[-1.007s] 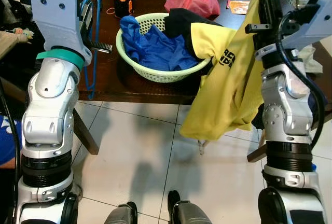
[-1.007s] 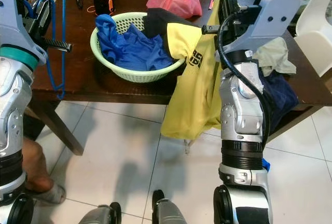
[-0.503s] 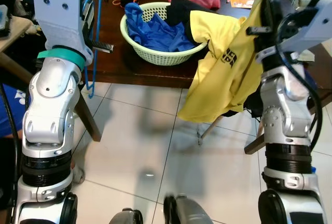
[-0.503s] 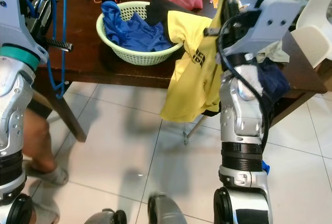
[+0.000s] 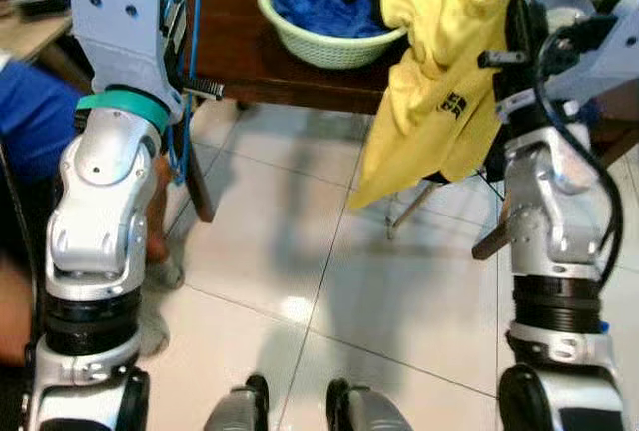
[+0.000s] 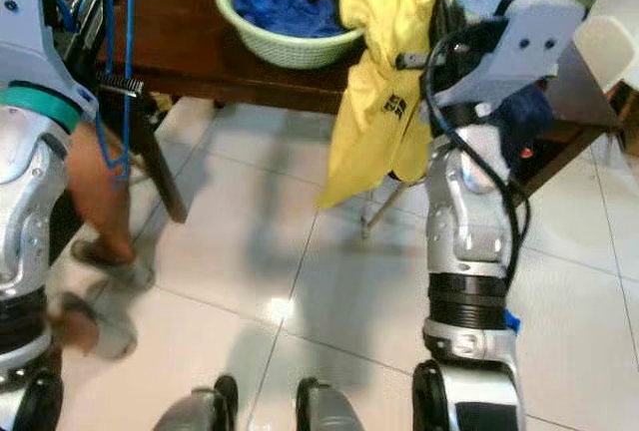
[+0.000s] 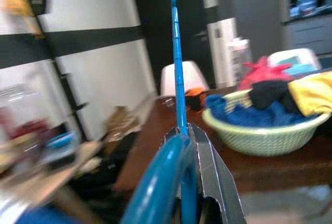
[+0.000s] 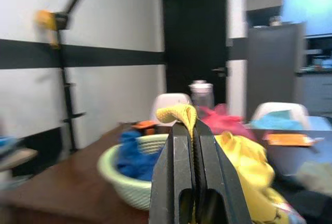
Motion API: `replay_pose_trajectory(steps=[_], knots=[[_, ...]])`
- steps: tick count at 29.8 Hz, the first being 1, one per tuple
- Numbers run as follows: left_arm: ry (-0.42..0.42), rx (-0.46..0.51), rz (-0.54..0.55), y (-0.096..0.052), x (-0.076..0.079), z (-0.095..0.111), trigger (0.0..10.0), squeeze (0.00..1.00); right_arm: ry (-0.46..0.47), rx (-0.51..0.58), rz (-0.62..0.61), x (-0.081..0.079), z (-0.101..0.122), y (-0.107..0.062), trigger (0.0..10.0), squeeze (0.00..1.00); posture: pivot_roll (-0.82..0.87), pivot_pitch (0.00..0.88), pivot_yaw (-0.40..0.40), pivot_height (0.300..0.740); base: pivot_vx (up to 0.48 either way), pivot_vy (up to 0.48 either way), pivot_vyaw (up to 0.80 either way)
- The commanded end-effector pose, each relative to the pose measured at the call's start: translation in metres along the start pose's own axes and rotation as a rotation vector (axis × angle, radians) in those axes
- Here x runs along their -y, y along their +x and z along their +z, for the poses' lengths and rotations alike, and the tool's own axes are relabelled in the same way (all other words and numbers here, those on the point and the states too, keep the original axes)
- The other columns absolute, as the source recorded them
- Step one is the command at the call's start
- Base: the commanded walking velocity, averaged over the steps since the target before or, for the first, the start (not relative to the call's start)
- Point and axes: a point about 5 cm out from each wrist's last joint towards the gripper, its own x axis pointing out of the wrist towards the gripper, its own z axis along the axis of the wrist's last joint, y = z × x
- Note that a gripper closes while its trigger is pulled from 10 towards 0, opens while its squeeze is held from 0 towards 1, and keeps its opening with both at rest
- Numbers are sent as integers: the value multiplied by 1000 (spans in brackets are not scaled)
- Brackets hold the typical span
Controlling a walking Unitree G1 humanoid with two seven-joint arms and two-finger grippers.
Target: Hang hanger
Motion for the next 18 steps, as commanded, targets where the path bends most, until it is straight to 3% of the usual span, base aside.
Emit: replay_pose_trajectory(steps=[1, 11, 14, 18], knots=[[7, -3, -7, -1, 2, -1, 10000, 0, 1, 13, -12, 3, 2, -2, 10000, 0, 53, 73, 13, 740, -454, 0, 0], [5, -4, -11, -1, 3, -2, 10000, 0, -4, 16, -16, 4, 2, -2, 10000, 0, 50, 73, 14, 740, -455, 0, 0], [1, -7, -11, -1, 4, -3, 10000, 0, -7, 15, -17, 5, 2, -2, 10000, 0, 47, 74, 14, 740, -311, 0, 0], [-17, -24, -25, -2, 7, -5, 10000, 0, -14, 12, -21, 6, 2, -2, 10000, 0, 42, 75, 14, 740, 0, 0, 0]])
